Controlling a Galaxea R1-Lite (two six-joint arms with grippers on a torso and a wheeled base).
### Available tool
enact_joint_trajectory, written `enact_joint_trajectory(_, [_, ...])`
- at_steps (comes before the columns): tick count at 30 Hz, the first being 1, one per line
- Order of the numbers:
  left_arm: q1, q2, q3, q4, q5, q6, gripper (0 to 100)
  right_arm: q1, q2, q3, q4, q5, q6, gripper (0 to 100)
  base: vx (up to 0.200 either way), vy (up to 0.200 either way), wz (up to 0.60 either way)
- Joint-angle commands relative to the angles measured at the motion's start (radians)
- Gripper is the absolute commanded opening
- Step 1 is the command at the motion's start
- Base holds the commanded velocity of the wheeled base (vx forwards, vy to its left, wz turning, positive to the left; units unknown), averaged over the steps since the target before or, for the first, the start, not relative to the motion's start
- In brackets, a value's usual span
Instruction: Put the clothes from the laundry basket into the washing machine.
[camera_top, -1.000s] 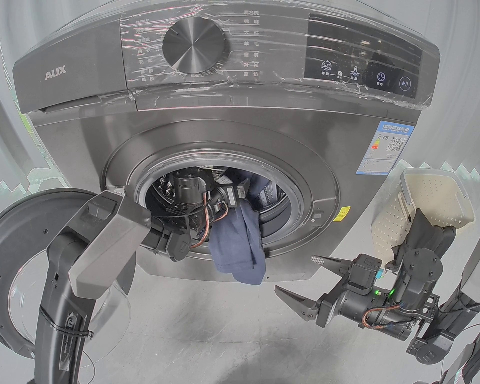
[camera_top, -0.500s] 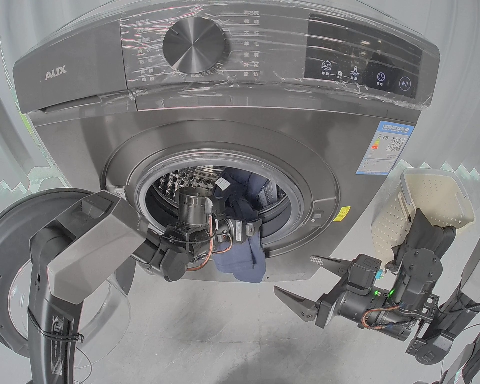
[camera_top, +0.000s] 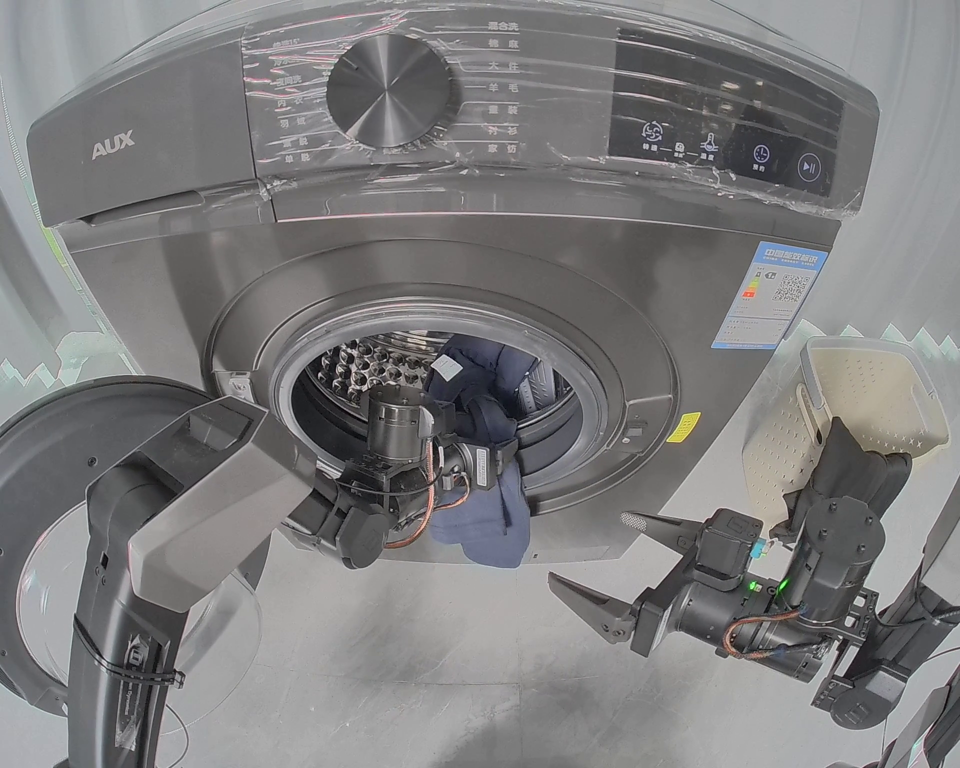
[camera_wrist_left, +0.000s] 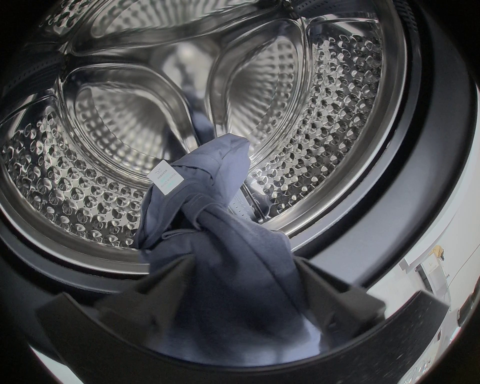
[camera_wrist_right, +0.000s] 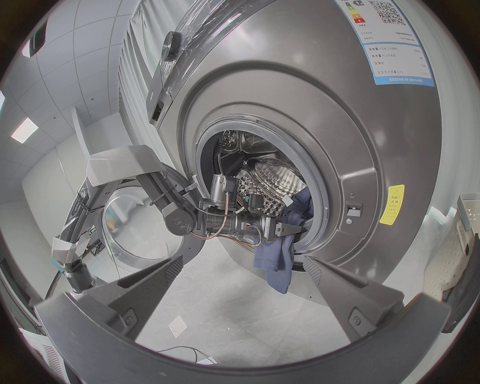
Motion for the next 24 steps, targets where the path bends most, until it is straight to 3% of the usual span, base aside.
enact_joint_trajectory(1, [0.000,0.017,-0.005,-0.005,-0.002,-0.004,0,0.001,0.000,-0.001,0.000,-0.001,0.000,100,0.000,0.000,0.00])
enact_joint_trajectory(5, [0.011,0.009,-0.033,-0.031,0.003,-0.010,0,0.001,0.000,-0.003,0.000,-0.001,0.000,100,0.000,0.000,0.00])
enact_joint_trajectory(10, [0.040,0.017,-0.115,-0.072,0.055,-0.019,0,0.001,0.000,-0.004,0.000,-0.001,0.000,100,0.000,0.000,0.00])
enact_joint_trajectory(16, [0.066,0.069,-0.290,-0.109,0.109,-0.058,0,0.001,0.001,-0.004,0.000,-0.001,0.000,100,0.000,0.000,0.00])
enact_joint_trajectory(20, [0.063,0.070,-0.273,-0.112,0.115,-0.055,0,-0.001,0.003,-0.006,0.000,-0.001,0.000,100,0.000,0.000,0.00])
enact_joint_trajectory(21, [0.063,0.069,-0.257,-0.115,0.115,-0.053,100,-0.001,0.003,-0.006,0.000,-0.001,0.000,100,0.000,0.000,0.00])
enact_joint_trajectory(24, [0.054,0.060,-0.232,-0.114,0.107,-0.058,100,-0.001,0.003,-0.006,0.000,-0.001,0.000,100,0.000,0.000,0.00])
